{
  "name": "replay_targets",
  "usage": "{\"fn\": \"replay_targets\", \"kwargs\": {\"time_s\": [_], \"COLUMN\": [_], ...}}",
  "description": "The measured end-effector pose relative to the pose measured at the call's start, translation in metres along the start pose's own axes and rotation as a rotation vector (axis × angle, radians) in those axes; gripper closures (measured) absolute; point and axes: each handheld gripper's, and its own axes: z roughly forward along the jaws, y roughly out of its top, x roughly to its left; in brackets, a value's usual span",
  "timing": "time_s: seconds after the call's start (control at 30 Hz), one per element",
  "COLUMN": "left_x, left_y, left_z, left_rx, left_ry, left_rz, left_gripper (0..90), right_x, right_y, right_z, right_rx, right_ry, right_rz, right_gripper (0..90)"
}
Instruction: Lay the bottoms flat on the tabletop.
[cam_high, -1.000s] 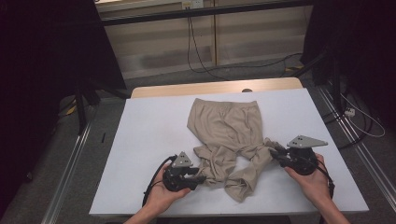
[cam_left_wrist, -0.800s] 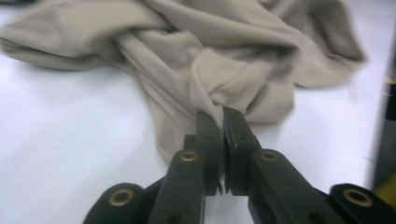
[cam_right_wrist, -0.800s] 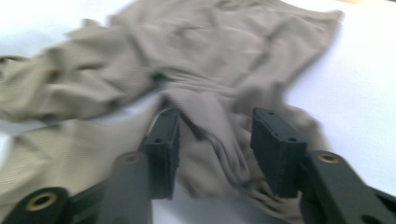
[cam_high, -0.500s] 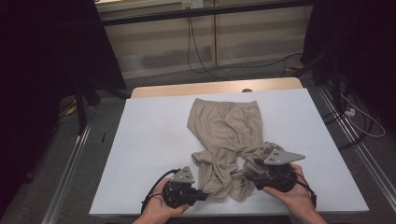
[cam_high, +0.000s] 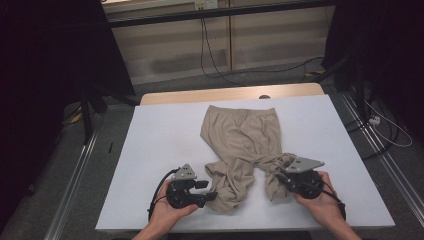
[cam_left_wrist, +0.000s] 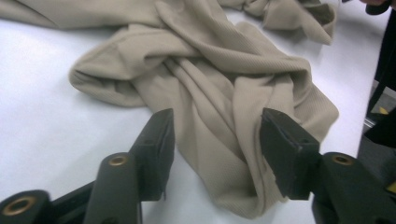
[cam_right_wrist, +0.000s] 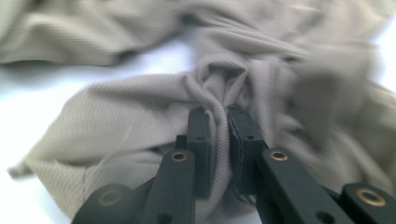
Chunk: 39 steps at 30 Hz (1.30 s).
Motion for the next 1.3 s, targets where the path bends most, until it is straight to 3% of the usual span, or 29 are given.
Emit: {"fn": "replay_targets", "kwargs": {"time_s": [0.03, 0.07, 0.1, 0.13, 0.17, 0.2, 0.23, 0.27, 0.37, 0.4, 0.57, 0.6, 0.63, 0.67, 0.7, 0.73, 0.8, 0.87, 0.9, 0.93, 0.97, 1.0, 1.03, 1.07, 1.1, 1.13, 1.2, 1.3], "left_x": [0.001, 0.001, 0.001, 0.004, 0.004, 0.005, 0.007, 0.009, 0.013, 0.012, 0.003, 0.0, -0.005, -0.007, -0.009, -0.015, -0.018, -0.022, -0.024, -0.025, -0.025, -0.025, -0.023, -0.023, -0.021, -0.019, -0.015, -0.011], "left_y": [0.0, 0.0, 0.0, 0.0, 0.0, 0.001, 0.001, 0.001, 0.001, 0.001, 0.0, 0.0, -0.001, 0.0, -0.001, -0.002, -0.003, -0.004, -0.004, -0.004, -0.003, -0.004, -0.004, -0.004, -0.004, -0.004, -0.004, -0.003], "left_z": [0.0, 0.0, -0.001, -0.001, -0.001, -0.001, -0.001, 0.0, 0.004, 0.009, 0.022, 0.024, 0.025, 0.025, 0.025, 0.024, 0.023, 0.022, 0.021, 0.02, 0.019, 0.019, 0.016, 0.016, 0.015, 0.013, 0.01, 0.007], "left_rx": [-0.005, -0.005, -0.006, -0.01, -0.01, -0.01, -0.005, -0.006, 0.009, 0.028, 0.078, 0.097, 0.1, 0.105, 0.113, 0.13, 0.133, 0.13, 0.13, 0.127, 0.132, 0.124, 0.114, 0.114, 0.111, 0.107, 0.102, 0.095], "left_ry": [0.013, 0.013, 0.025, 0.041, 0.041, 0.047, 0.051, 0.062, 0.069, 0.076, 0.062, 0.048, 0.07, 0.036, -0.002, -0.034, -0.051, -0.093, -0.09, -0.103, -0.106, -0.104, -0.102, -0.102, -0.098, -0.094, -0.088, -0.073], "left_rz": [0.0, 0.0, 0.003, 0.007, 0.007, 0.002, -0.001, -0.003, -0.017, -0.008, 0.025, 0.038, 0.071, 0.067, 0.036, 0.048, 0.059, 0.056, 0.063, 0.061, 0.068, 0.063, 0.056, 0.056, 0.052, 0.047, 0.038, 0.028], "left_gripper": [42.7, 41.5, 41.5, 40.5, 40.5, 40.5, 40.5, 42.1, 42.8, 44.1, 50.6, 53.6, 53.6, 65.3, 78.2, 86.8, 88.2, 89.0, 89.0, 88.8, 88.8, 88.6, 88.5, 88.6, 88.6, 88.8, 89.5, 89.7], "right_x": [-0.011, -0.011, -0.015, -0.025, -0.025, -0.031, -0.031, -0.029, -0.022, -0.015, 0.0, 0.008, 0.008, 0.012, 0.016, 0.026, 0.032, 0.046, 0.046, 0.055, 0.055, 0.058, 0.065, 0.065, 0.066, 0.065, 0.07, 0.075], "right_y": [-0.001, -0.001, -0.002, -0.004, -0.004, -0.004, -0.004, -0.002, 0.004, 0.01, 0.024, 0.033, 0.033, 0.038, 0.043, 0.053, 0.057, 0.065, 0.065, 0.065, 0.065, 0.062, 0.053, 0.053, 0.049, 0.046, 0.035, 0.029], "right_z": [-0.002, -0.002, -0.003, -0.003, -0.003, -0.004, -0.004, -0.009, -0.014, -0.018, -0.018, -0.012, -0.012, -0.008, -0.002, 0.013, 0.022, 0.048, 0.048, 0.061, 0.061, 0.064, 0.062, 0.062, 0.057, 0.053, 0.038, 0.028], "right_rx": [0.008, 0.008, 0.015, 0.016, 0.016, -0.013, -0.013, -0.048, -0.096, -0.135, -0.174, -0.181, -0.181, -0.179, -0.177, -0.155, -0.144, -0.1, -0.1, -0.053, -0.053, -0.029, -0.037, -0.037, -0.042, -0.036, -0.017, -0.009], "right_ry": [-0.068, -0.068, -0.112, -0.149, -0.149, -0.118, -0.118, -0.081, -0.045, -0.017, 0.02, 0.046, 0.046, 0.066, 0.085, 0.141, 0.167, 0.24, 0.24, 0.235, 0.235, 0.231, 0.219, 0.219, 0.231, 0.281, 0.316, 0.341], "right_rz": [0.0, 0.0, -0.013, 0.019, 0.019, 0.05, 0.05, 0.08, 0.087, 0.097, 0.086, 0.067, 0.067, 0.056, 0.045, 0.026, 0.016, 0.007, 0.007, -0.007, -0.007, -0.012, -0.051, -0.051, -0.048, -0.032, -0.048, -0.054], "right_gripper": [81.8, 81.8, 81.8, 80.7, 80.7, 73.3, 73.3, 57.1, 50.5, 43.4, 38.3, 36.1, 36.1, 35.5, 33.6, 31.5, 30.4, 26.2, 26.2, 27.2, 27.2, 37.8, 62.1, 62.1, 80.2, 85.2, 87.8, 88.2]}}
